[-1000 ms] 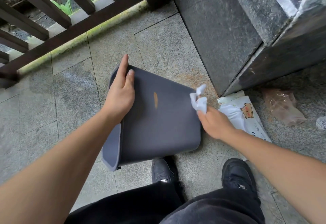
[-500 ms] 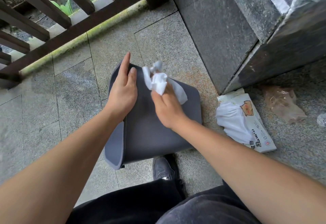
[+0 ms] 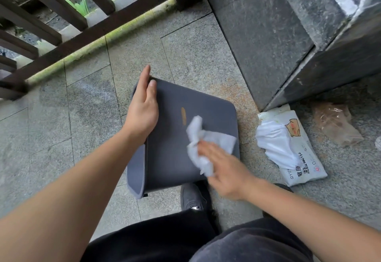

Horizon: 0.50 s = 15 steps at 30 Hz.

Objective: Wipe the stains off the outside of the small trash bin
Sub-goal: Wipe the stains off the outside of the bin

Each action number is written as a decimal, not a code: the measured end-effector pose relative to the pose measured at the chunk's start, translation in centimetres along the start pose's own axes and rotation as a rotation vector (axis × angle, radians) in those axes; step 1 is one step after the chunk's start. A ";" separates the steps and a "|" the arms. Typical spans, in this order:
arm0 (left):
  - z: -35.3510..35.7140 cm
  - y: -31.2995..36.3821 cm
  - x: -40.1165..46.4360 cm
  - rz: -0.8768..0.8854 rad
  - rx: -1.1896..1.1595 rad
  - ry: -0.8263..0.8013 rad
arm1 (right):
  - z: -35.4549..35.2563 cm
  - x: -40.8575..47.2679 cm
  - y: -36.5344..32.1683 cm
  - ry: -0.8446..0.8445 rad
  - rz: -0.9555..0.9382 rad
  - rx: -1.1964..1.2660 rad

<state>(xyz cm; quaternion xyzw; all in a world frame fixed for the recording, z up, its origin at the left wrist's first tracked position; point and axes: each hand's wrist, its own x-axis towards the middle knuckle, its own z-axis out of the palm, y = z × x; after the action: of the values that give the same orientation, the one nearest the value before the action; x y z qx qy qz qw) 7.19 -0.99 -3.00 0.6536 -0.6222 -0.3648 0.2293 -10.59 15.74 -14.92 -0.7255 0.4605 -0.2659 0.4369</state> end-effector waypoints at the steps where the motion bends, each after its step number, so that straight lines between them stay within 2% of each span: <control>1: 0.1 0.2 0.0 0.000 0.003 -0.005 | -0.4 -0.4 1.0 0.086 0.123 0.042; 3: 0.6 0.7 0.0 0.007 0.013 -0.023 | -1.1 -0.3 2.1 0.253 0.328 0.063; 5: 1.5 1.6 0.1 0.020 0.023 -0.047 | -1.7 1.3 1.6 0.368 0.402 0.067; 6: 2.1 2.2 0.2 0.029 0.033 -0.059 | -2.0 2.7 0.5 0.417 0.378 0.072; 8: 2.8 3.1 0.2 0.065 0.060 -0.072 | -2.1 5.4 -3.3 0.455 0.201 0.133; 11: 3.2 3.5 -0.2 0.102 0.076 -0.096 | -0.7 6.2 -7.1 0.303 -0.101 0.132; 15: 3.4 4.0 -0.6 0.101 0.083 -0.096 | -2.4 4.7 -4.4 0.249 -0.203 0.084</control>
<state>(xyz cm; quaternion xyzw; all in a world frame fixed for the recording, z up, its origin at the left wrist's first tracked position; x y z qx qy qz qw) 2.01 -0.37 -1.97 0.6119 -0.6794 -0.3576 0.1899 -8.54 11.47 -10.05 -0.7107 0.4240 -0.4156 0.3775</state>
